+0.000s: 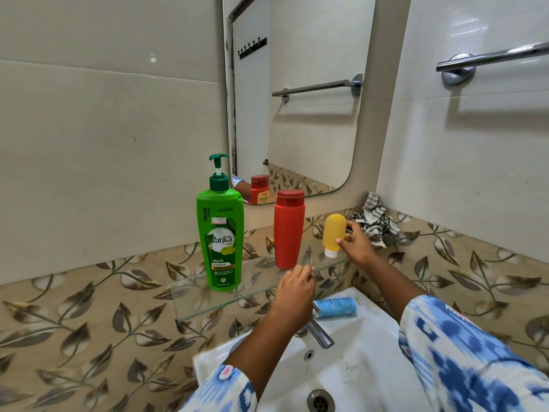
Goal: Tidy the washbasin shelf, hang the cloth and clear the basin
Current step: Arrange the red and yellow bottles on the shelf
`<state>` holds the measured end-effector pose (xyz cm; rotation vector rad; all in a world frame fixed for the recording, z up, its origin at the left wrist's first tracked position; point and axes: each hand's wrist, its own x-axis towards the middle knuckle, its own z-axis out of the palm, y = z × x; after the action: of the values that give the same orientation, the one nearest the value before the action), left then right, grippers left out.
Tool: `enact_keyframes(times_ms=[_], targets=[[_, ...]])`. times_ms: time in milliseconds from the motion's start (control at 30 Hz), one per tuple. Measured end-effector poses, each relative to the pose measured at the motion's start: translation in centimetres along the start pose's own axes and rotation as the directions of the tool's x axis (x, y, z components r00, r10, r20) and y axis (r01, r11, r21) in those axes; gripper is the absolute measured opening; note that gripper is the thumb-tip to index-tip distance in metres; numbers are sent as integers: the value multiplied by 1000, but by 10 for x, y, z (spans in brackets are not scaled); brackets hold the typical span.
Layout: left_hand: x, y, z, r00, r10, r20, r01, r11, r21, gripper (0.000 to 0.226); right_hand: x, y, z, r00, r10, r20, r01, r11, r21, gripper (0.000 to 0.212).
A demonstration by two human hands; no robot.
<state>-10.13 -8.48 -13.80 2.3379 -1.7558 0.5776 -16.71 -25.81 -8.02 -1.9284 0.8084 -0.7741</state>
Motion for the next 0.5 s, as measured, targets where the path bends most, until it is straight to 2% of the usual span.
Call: enact_keyframes(times_ms=[200, 367, 433, 500], targets=[[-11, 0, 8, 1000, -6, 5, 6, 1000, 13, 81, -16, 24, 14, 993, 29, -116, -39, 996, -82, 56], [-54, 0, 19, 999, -9, -40, 14, 994, 112, 82, -44, 38, 42, 922, -77, -380, 45, 995, -93, 32], [-75, -2, 28, 1000, -2, -12, 3, 997, 74, 81, -59, 46, 59, 910, -95, -404, 80, 995, -52, 22], [-94, -9, 37, 997, -32, 63, 28, 997, 72, 80, -77, 58, 79, 933, -97, -347, 84, 995, -54, 18]])
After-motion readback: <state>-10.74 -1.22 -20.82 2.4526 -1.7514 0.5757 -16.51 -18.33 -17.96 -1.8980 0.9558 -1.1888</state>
